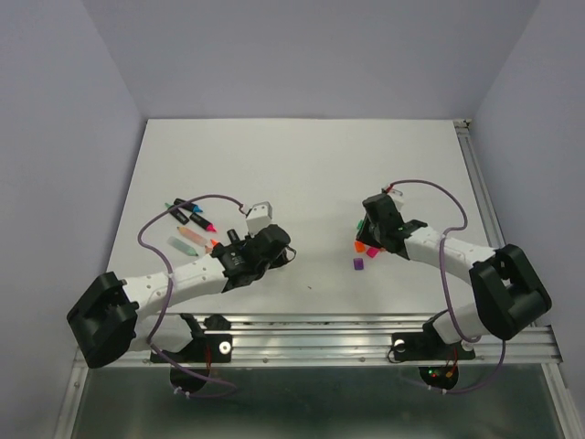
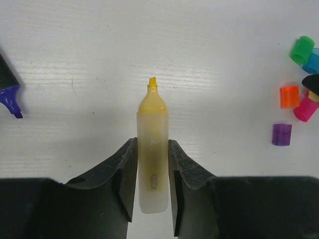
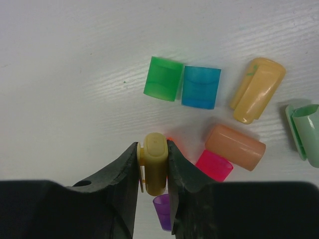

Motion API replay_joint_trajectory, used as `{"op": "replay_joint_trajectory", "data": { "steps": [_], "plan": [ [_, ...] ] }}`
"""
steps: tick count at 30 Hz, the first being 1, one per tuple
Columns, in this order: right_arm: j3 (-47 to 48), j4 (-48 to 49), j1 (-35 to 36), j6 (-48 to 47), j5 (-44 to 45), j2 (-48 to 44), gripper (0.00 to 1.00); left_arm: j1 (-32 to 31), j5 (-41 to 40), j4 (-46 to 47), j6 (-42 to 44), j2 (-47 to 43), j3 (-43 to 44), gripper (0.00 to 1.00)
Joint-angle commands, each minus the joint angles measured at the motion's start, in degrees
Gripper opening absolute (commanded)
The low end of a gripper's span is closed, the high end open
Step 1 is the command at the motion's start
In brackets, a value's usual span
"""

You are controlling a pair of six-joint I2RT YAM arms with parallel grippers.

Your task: Open the pen caps

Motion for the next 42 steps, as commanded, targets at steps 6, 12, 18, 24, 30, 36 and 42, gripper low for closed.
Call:
{"op": "replay_joint_trajectory", "data": {
  "steps": [6, 12, 18, 24, 30, 36, 42],
  "plan": [
    [1.68, -1.75, -0.07, 0.63, 3.52, 0.55, 0.47, 1.00, -2.12, -1.94, -1.11, -0.13, 2.35, 0.00],
    [2.47, -4.04, -0.07, 1.07, 3.96, -0.68, 0.63, 1.00, -2.56, -2.91, -1.90, -0.21, 1.90, 0.00],
    [3.96, -6.24, -0.07, -1.29, 2.30, -6.21, 0.86, 1.70, -4.22, -3.79, -1.20, -0.22, 3.30, 0.00],
    [4.49, -8.61, -0.07, -1.65, 0.53, -14.47, 1.00, 6.79, -4.05, -3.00, 1.61, 3.65, 6.55, 0.00],
    [2.74, -9.49, -0.07, -3.14, 0.27, -21.23, 1.00, 15.57, -4.05, -2.20, 7.23, 10.49, 12.87, 0.00],
    [0.36, -9.49, -0.07, -4.64, 1.50, -23.88, 1.00, 25.16, -5.54, -3.61, 9.96, 19.63, 20.26, 0.00],
    [0.10, -10.19, -0.07, -5.25, 1.59, -24.50, 1.00, 34.20, -6.78, -7.22, 11.72, 30.35, 28.35, 0.00]
  ]
}}
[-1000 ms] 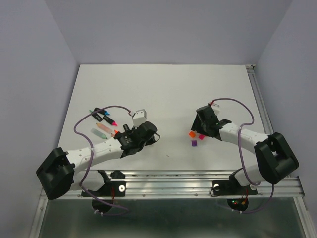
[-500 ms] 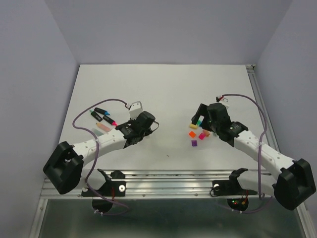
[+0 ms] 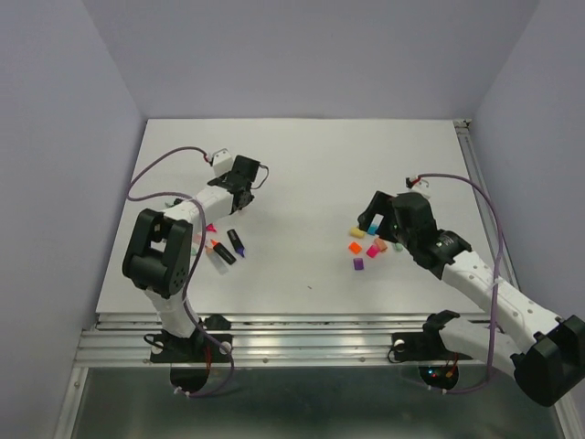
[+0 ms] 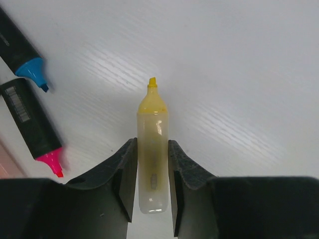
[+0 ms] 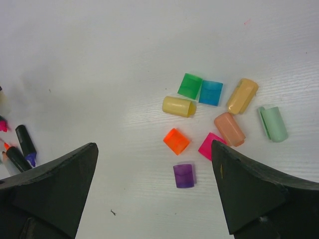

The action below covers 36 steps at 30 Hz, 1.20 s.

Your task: Open the pen caps

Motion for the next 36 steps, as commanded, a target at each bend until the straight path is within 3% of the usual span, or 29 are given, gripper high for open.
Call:
{"op": "replay_joint_trajectory", "data": {
  "steps": [1, 9, 11, 14, 15, 18, 21, 22, 23, 24, 29, 36],
  "plan": [
    [-1.04, -0.51, -0.07, -1.82, 1.59, -1.16, 1.00, 5.01, -2.17, -3.09, 3.57, 4.18, 5.05, 0.00],
    [-2.62, -0.69, -0.07, -1.12, 2.38, -1.86, 1.00, 8.89, -1.72, -4.14, 5.86, 8.59, 8.06, 0.00],
    [-2.45, -0.95, -0.07, -0.95, 2.47, -1.86, 1.00, 9.77, -1.72, -4.32, 5.34, 8.32, 7.27, 0.04],
    [-2.01, -1.39, -0.07, -0.68, 2.29, -1.86, 1.00, 10.12, -1.20, -4.76, 4.63, 7.45, 6.13, 0.21],
    [-1.92, -1.48, -0.07, -0.51, 2.21, -1.77, 1.00, 10.12, -0.93, -4.84, 4.72, 7.10, 5.51, 0.31],
    [-1.66, -2.01, -0.07, -0.07, 2.21, -2.04, 1.00, 10.21, -0.23, -4.84, 4.80, 4.99, 4.55, 0.37],
    [-1.65, -2.45, -0.07, 0.63, 2.03, -2.56, 1.00, 10.12, 0.65, -4.76, 4.98, 1.57, 3.49, 0.51],
    [-1.65, -2.53, -0.07, 0.64, 1.77, -2.65, 1.00, 10.12, 0.83, -4.93, 4.98, 0.42, 3.05, 0.60],
    [-1.57, -2.88, -0.07, 0.81, 1.42, -2.83, 1.00, 10.12, 1.44, -4.93, 4.98, -0.81, 2.70, 0.84],
    [-1.48, -3.06, -0.07, 1.07, 1.33, -2.83, 1.00, 10.12, 1.70, -4.93, 5.42, -3.25, 2.43, 0.99],
    [-1.48, -4.11, -0.07, 2.30, 2.02, -4.23, 1.00, 10.12, 4.51, -5.37, 4.98, -13.10, -0.63, 0.99],
    [-0.95, -9.12, -0.07, 4.06, 6.77, -6.34, 1.00, 10.12, 4.35, -3.97, 0.86, -40.13, -10.82, 0.99]
  ]
}}
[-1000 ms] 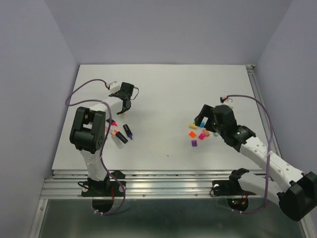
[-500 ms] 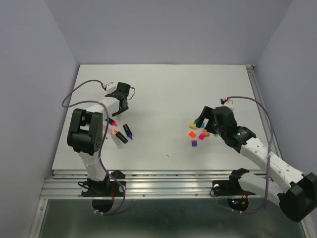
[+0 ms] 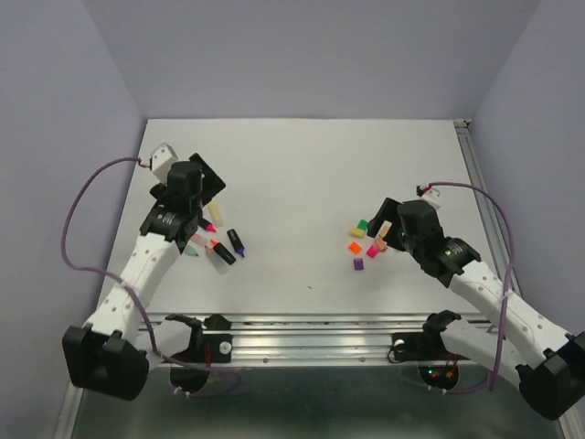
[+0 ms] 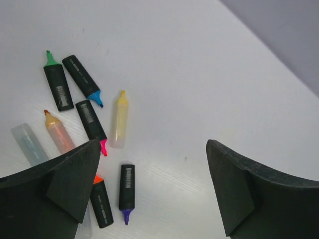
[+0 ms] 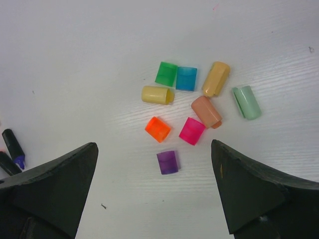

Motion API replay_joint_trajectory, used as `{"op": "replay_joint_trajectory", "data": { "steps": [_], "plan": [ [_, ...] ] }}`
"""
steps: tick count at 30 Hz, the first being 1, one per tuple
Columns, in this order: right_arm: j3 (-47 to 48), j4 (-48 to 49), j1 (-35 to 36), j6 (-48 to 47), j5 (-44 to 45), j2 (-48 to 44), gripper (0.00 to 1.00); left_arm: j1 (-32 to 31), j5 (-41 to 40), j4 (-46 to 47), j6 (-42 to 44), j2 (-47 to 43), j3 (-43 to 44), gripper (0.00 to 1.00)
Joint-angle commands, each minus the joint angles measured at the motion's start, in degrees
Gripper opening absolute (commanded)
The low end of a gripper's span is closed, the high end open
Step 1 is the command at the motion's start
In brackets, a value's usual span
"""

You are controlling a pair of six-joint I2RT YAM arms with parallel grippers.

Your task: Open the pen caps

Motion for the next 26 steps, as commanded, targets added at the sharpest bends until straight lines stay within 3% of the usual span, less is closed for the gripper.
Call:
{"op": "replay_joint_trajectory", "data": {
  "steps": [1, 6, 9, 26],
  "plan": [
    [0.45, -3.57, -0.07, 1.66, 4.17, -1.93, 1.00, 0.11, -1.16, 0.67, -3.17, -14.91, -8.72, 0.99],
    [-0.60, -4.37, -0.07, 4.12, 6.63, -4.21, 1.00, 0.20, -4.76, 1.37, -9.75, -32.74, -20.33, 0.99],
    [-1.40, -3.58, -0.07, 3.68, 8.12, -5.62, 1.00, 0.11, -7.23, 0.24, -12.66, -37.78, -23.17, 0.99],
    [-2.19, -4.98, -0.07, 5.27, 14.46, -10.99, 1.00, 0.11, -9.25, -3.55, -14.42, -33.05, -21.16, 0.99]
  ]
}}
